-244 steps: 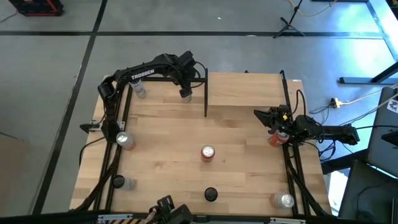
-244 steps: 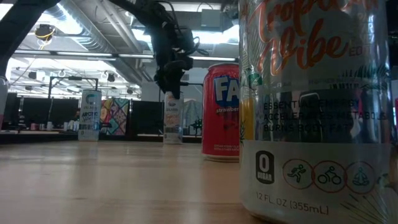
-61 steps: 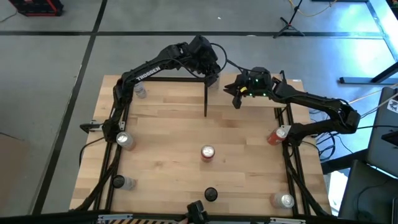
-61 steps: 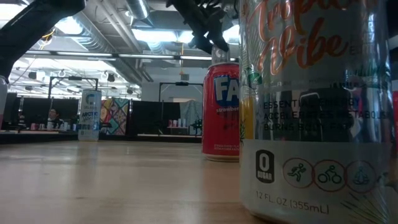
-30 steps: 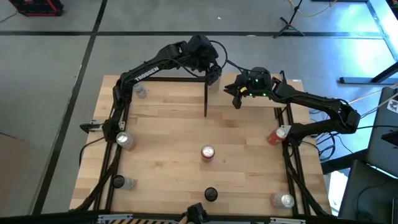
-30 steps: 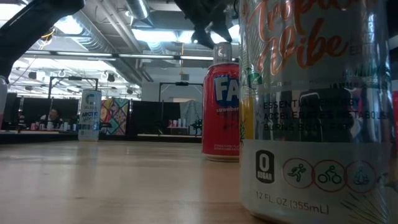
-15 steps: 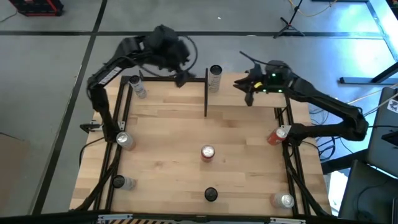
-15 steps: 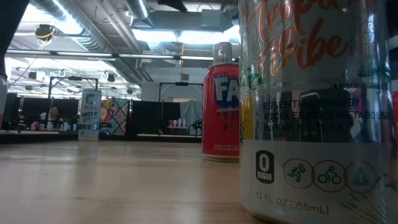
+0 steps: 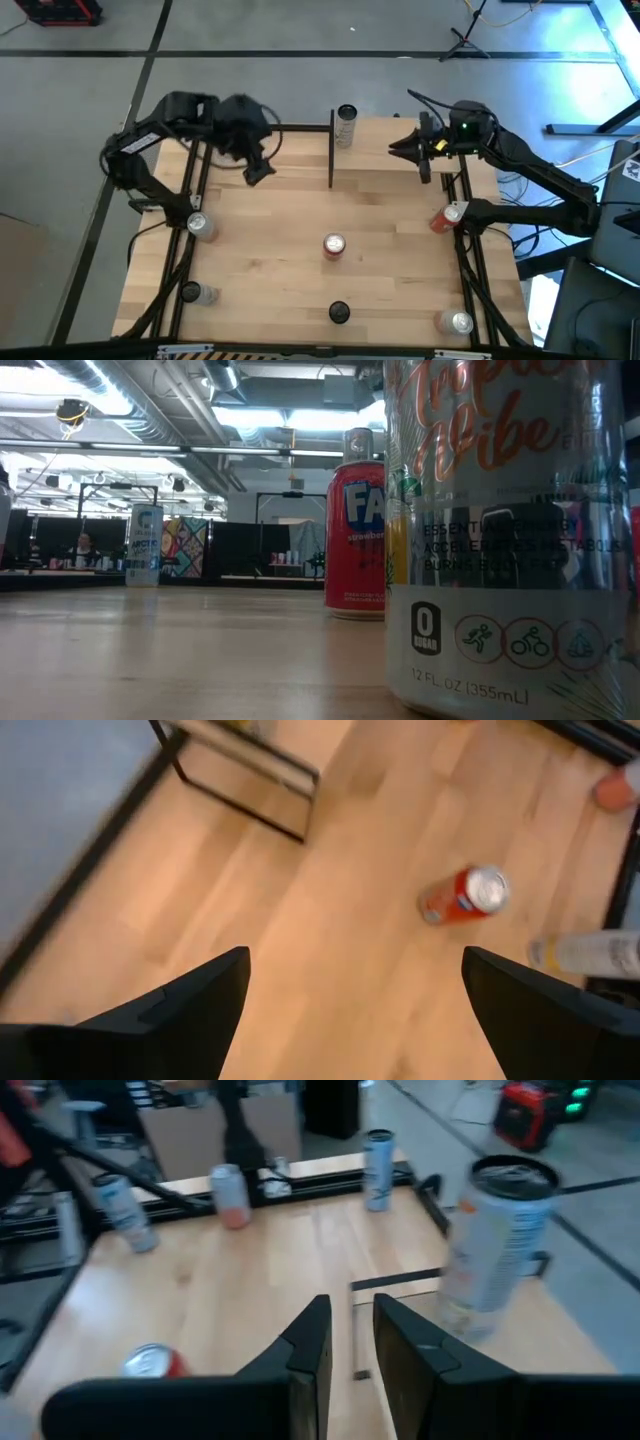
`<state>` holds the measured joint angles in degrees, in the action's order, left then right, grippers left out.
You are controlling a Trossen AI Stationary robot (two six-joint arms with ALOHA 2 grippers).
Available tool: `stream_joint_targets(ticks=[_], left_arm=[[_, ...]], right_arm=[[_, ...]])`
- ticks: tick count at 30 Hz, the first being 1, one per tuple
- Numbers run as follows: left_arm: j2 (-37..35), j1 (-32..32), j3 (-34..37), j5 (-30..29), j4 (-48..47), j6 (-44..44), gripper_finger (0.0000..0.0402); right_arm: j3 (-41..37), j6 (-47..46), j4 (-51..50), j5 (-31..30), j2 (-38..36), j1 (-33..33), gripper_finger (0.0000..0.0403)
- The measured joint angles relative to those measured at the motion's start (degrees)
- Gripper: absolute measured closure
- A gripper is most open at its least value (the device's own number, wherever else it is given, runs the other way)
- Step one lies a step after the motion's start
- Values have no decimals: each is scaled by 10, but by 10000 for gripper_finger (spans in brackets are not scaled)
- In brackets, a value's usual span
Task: Place canned beverage on shelf
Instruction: Put the white yellow soda can on the shelf aligned with the other white yellow soda can
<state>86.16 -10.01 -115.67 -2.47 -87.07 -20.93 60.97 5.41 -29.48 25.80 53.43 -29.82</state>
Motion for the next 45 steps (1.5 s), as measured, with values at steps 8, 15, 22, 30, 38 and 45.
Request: stream_joint_targets(ticks=[8, 15, 22, 30, 38, 45], left_arm=[[-73, 100, 154, -56, 54, -75, 49], [-126, 143, 284, -52, 222, -55, 49], [-140, 192, 369, -45, 297, -30, 49], [-148, 229, 390, -45, 310, -10, 49], [-210, 237, 390, 6, 310, -62, 49], [-216, 258, 390, 49, 311, -101, 49]], right_arm=[[9, -46, -35, -51, 1, 158, 333], [79, -200, -164, -199, 33, 335, 334], [119, -432, -222, -233, 96, 509, 334], [136, -601, -235, -248, 158, 610, 334], [142, -625, -214, -284, 189, 637, 334], [142, -624, -163, -292, 201, 636, 334]])
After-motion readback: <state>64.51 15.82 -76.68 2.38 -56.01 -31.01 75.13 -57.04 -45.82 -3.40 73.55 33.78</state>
